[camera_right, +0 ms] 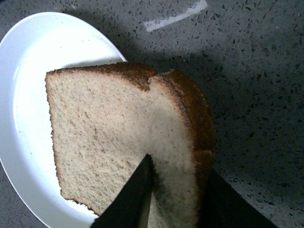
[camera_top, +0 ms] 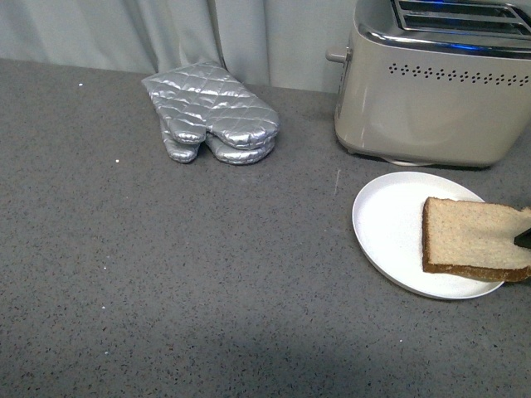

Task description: Put bread into toaster

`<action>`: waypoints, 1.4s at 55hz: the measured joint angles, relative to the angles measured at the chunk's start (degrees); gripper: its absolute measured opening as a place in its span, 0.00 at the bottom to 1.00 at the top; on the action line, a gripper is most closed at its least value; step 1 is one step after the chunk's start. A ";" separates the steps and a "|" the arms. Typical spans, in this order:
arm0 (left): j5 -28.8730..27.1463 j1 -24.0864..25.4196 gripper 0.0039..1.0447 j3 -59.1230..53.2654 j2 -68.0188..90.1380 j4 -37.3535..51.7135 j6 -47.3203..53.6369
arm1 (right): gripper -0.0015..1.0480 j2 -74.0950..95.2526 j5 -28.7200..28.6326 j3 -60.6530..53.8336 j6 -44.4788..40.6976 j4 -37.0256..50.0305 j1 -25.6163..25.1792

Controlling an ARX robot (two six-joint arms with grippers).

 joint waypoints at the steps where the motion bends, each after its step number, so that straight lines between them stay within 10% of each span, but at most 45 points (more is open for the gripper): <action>1: 0.00 0.00 0.94 0.00 0.00 0.00 0.00 | 0.21 0.00 -0.13 0.04 0.17 0.02 0.00; 18: 0.00 0.00 0.94 0.00 0.00 0.00 0.00 | 0.02 -7.26 -4.72 -1.25 7.58 -1.33 0.74; 31: 0.00 0.00 0.94 0.00 0.00 0.00 0.00 | 0.02 -26.93 -3.63 -2.51 36.02 -0.26 6.43; 60: 0.00 0.00 0.94 0.00 0.00 0.00 0.00 | 0.02 -27.54 35.76 21.57 67.89 -16.24 21.70; 77: 0.00 0.00 0.94 0.00 0.00 0.00 0.00 | 0.02 -20.26 38.45 26.47 76.11 -21.40 21.90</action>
